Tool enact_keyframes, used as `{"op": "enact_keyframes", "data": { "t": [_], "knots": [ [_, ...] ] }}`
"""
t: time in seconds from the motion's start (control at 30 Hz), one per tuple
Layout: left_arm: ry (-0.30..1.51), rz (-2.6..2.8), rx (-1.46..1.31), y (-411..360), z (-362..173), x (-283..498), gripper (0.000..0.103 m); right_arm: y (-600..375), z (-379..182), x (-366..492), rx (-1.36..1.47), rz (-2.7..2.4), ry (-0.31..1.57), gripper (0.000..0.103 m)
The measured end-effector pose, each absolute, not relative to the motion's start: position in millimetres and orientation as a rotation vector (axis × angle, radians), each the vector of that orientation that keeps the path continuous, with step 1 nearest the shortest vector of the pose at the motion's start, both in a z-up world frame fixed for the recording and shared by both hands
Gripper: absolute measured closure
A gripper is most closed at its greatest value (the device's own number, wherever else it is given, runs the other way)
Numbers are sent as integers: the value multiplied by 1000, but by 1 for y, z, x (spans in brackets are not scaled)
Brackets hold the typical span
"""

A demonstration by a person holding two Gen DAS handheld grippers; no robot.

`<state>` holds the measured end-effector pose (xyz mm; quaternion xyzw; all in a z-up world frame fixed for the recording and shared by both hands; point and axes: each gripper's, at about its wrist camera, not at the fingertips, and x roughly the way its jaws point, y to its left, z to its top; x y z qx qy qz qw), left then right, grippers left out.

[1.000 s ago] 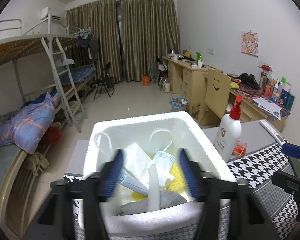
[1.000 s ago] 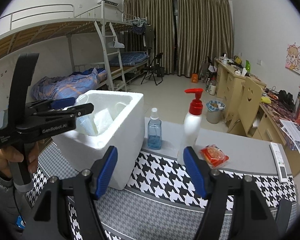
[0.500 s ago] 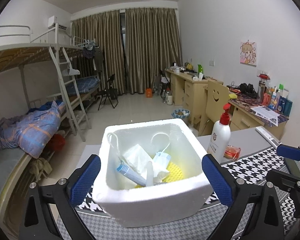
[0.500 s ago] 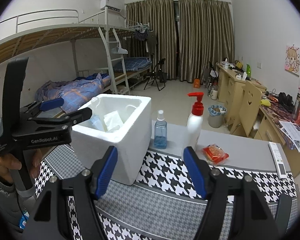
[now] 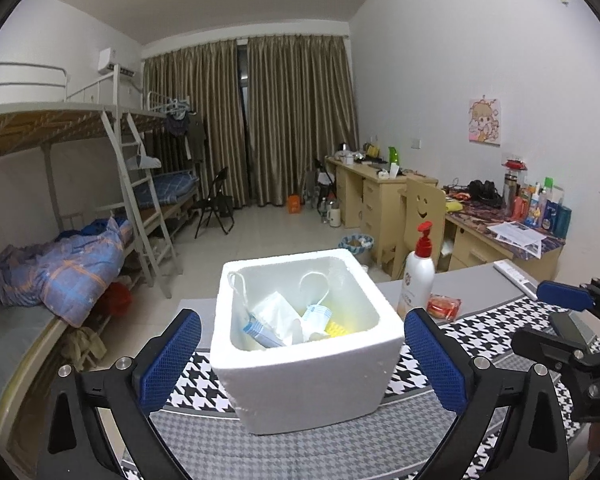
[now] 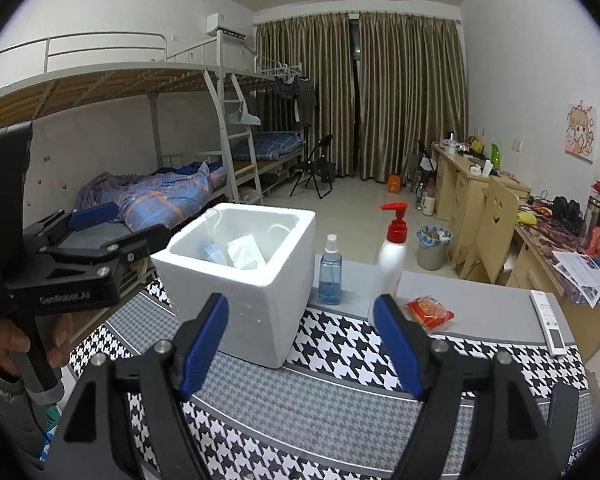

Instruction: Organize soft objects

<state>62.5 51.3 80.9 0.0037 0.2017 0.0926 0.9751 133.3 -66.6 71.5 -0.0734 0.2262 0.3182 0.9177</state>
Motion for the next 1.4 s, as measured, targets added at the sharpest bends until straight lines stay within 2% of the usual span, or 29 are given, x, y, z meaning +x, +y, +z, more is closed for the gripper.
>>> {"op": "enact_keyframes", "data": {
  "t": [0.17, 0.27, 1.4],
  "knots": [
    [381, 174, 23, 43, 86, 42, 1, -72, 75, 120, -143, 655, 422, 12],
    [366, 174, 19, 41, 90, 31, 1, -74, 78, 112, -138, 653, 407, 10],
    [286, 162, 16, 17, 90, -37, 1, -95, 78, 48, -137, 629, 310, 9]
  ]
}}
